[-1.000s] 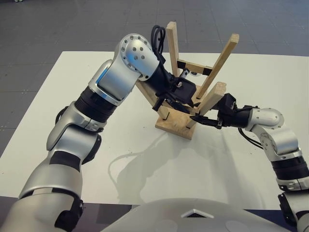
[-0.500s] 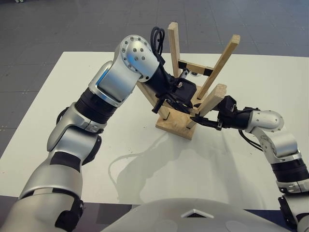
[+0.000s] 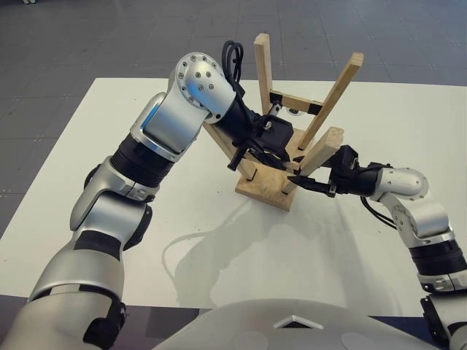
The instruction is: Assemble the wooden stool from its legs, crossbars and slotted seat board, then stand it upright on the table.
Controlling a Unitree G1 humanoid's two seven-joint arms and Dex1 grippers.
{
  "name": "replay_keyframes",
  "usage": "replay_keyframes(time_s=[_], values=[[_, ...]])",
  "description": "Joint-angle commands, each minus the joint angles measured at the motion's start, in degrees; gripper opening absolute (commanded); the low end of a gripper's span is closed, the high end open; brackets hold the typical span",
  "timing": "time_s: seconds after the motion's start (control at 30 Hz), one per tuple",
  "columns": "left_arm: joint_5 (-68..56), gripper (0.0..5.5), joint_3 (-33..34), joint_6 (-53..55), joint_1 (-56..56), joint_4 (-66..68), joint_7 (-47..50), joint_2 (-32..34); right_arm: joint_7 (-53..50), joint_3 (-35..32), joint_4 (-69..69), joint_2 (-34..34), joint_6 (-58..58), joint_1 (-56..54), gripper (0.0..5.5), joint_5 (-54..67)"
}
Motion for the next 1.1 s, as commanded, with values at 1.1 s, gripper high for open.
replay_keyframes(time_s=[1.1], values=[[10.3, 0.45, -7.0, -4.3, 5.9, 3.2, 6.3, -2.7, 2.3, 5.1, 1.0, -1.3, 1.3, 2.7, 2.03, -5.3]])
